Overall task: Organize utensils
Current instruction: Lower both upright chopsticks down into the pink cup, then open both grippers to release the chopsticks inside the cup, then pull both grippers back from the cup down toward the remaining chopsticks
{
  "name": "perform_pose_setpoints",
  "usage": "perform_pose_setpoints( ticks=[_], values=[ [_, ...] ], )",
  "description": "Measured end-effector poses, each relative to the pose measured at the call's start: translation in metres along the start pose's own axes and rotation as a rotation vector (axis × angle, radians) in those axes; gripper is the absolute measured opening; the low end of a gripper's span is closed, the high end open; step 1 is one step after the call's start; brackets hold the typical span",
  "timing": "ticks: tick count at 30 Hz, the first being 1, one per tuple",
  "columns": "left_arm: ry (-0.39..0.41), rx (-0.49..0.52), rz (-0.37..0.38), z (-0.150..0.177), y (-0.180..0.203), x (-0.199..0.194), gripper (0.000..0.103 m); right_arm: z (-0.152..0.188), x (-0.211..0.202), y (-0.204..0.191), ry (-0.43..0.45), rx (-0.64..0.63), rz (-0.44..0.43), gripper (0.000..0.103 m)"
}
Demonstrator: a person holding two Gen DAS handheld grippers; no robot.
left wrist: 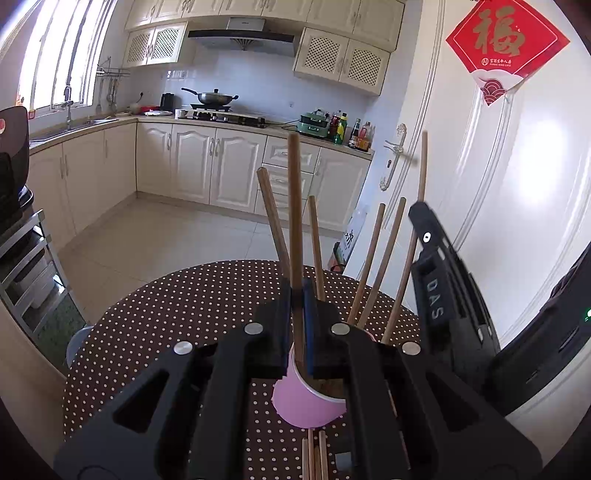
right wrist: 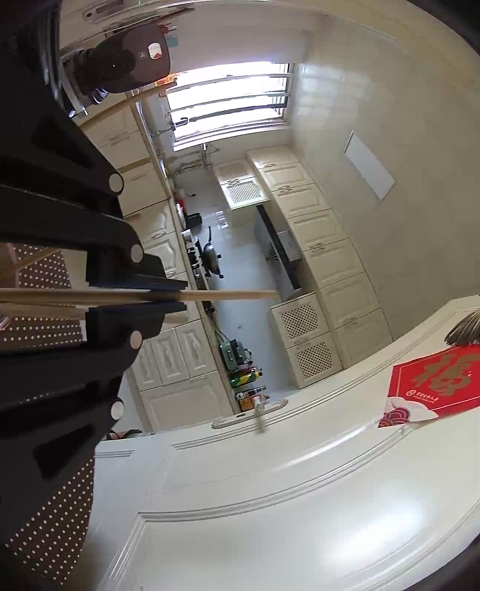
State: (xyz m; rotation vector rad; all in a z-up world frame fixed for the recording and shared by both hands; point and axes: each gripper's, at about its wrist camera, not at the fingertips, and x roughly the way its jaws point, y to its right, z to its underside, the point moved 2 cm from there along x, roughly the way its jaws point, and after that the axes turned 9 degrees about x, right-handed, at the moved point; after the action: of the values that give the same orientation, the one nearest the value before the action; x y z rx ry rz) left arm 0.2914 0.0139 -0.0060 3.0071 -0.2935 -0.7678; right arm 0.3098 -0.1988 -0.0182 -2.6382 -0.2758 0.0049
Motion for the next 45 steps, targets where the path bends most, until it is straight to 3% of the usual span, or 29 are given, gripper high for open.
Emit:
perform_pose_setpoints(
  ticks=[9, 15, 19, 23, 26, 28, 30, 35, 39, 45],
  values=[
    [0.025, 0.04, -0.022, 0.004, 0.008, -0.003, 0.007, 0.02, 0.0, 0.019, -0.176, -0.028, 0.021, 0.005],
    [0.043, 0.082, -0.044, 0.007, 0.011, -0.004, 0.009, 0.03, -0.004, 0.024, -0.244, -0.05, 0.035, 0.009],
    [0.018, 0.089, -0.06, 0.01, 0.009, -0.002, 0.014, 0.029, -0.012, 0.029, -0.271, -0.03, 0.04, 0.038],
    [-0.033, 0.1, -0.046, 0.016, 0.008, -0.001, 0.023, 0.022, -0.027, 0.03, -0.275, -0.053, 0.044, 0.054],
    [-0.035, 0.113, -0.067, 0.021, 0.006, -0.006, 0.028, 0.018, -0.035, 0.032, -0.304, -0.068, 0.051, 0.061],
    [-0.038, 0.114, -0.069, 0.024, 0.004, -0.01, 0.044, 0.015, -0.043, 0.032, -0.341, -0.082, 0.054, 0.063],
    [-0.029, 0.125, -0.061, 0.029, 0.004, -0.017, 0.049, 0.014, -0.048, 0.033, -0.371, -0.091, 0.052, 0.064],
    [-0.032, 0.199, -0.076, 0.038, 0.011, -0.029, 0.049, 0.012, -0.063, 0.033, -0.485, -0.129, 0.066, 0.068],
    [-0.048, 0.264, -0.059, 0.05, 0.017, -0.034, 0.049, 0.02, -0.066, 0.034, -0.619, -0.219, 0.135, 0.068],
    [-0.137, 0.3, -0.028, 0.071, 0.019, -0.033, 0.049, 0.045, -0.07, 0.038, -0.84, -0.24, 0.15, 0.069]
  ],
)
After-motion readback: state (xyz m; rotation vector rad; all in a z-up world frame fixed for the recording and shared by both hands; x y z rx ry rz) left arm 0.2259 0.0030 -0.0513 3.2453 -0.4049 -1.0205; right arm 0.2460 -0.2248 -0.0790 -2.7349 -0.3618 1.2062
